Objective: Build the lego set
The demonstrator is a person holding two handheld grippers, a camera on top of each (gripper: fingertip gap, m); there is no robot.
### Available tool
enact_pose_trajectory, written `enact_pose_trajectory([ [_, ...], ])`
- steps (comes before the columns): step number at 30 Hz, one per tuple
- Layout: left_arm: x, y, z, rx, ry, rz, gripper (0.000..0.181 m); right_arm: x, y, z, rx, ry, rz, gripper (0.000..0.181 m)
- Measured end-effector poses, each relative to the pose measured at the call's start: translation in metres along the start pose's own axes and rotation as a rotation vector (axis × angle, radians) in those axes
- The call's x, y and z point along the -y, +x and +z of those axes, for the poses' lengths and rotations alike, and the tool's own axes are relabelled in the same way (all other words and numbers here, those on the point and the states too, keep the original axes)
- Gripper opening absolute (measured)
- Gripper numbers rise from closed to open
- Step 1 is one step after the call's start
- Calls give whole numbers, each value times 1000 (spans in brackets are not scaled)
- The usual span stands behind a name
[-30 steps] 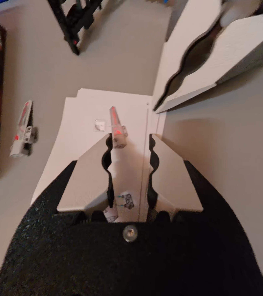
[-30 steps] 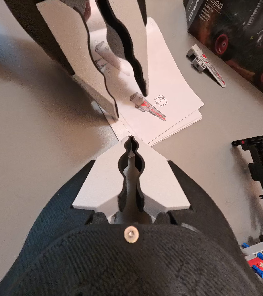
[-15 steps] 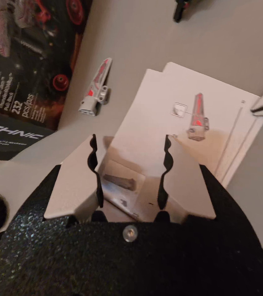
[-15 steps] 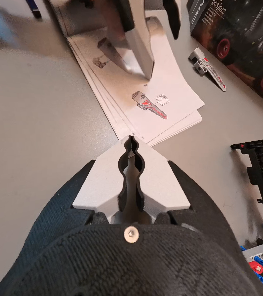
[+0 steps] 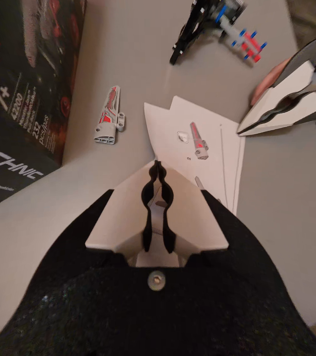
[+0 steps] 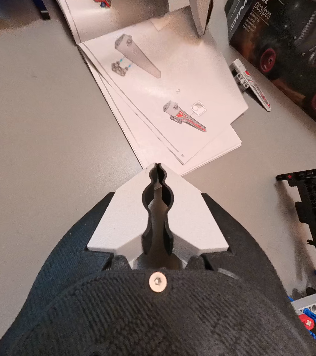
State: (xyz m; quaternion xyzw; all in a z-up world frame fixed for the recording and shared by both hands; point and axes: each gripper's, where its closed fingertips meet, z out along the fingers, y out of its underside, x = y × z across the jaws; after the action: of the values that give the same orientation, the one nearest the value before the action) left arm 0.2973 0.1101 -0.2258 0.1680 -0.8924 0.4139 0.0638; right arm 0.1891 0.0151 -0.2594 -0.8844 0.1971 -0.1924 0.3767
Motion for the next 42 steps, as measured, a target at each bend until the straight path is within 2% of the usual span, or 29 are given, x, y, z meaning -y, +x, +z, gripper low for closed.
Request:
enact_pose_trajectory([
  [1,1,2,-3,-27,26,-14,0,0,0,0,4,0,5,0],
  [5,7,8,-16,-111,163,-44,0,2,1,-2,45,-2,92,19],
  [6,8,9,-19,-126,192,-49,0,10,6,-5,45,21,153,38],
  [9,11,11,-27,-157,256,-34,0,49,38,-21,25,219,332,52],
  [11,15,16,-33,-199,302,-5,0,65,62,-23,48,298,429,54],
  [13,16,21,-38,-241,334,20,0,71,74,-15,133,283,462,54],
  [16,17,21,-42,-262,364,56,0,86,64,-1,353,276,460,43],
  [18,17,22,-44,-268,379,76,0,86,59,11,429,225,496,41],
  [22,16,22,-47,-262,394,98,0,85,55,23,425,208,492,38],
  [25,17,23,-54,-268,422,123,0,78,70,25,305,186,517,60],
  [28,18,28,-60,-303,459,151,0,84,71,20,327,230,567,64],
  [30,17,23,-59,-290,461,142,0,97,61,13,414,297,588,57],
  [32,16,18,-55,-271,456,130,0,103,39,6,547,306,555,10],
  [33,16,17,-53,-261,457,127,0,103,35,7,550,294,538,0],
  [36,17,4,-48,-162,450,88,1,105,37,8,498,315,508,0],
  [39,29,-3,-54,-33,492,87,24,104,47,13,443,326,559,0],
  [42,43,3,-58,124,502,166,50,108,49,16,425,356,589,0],
])
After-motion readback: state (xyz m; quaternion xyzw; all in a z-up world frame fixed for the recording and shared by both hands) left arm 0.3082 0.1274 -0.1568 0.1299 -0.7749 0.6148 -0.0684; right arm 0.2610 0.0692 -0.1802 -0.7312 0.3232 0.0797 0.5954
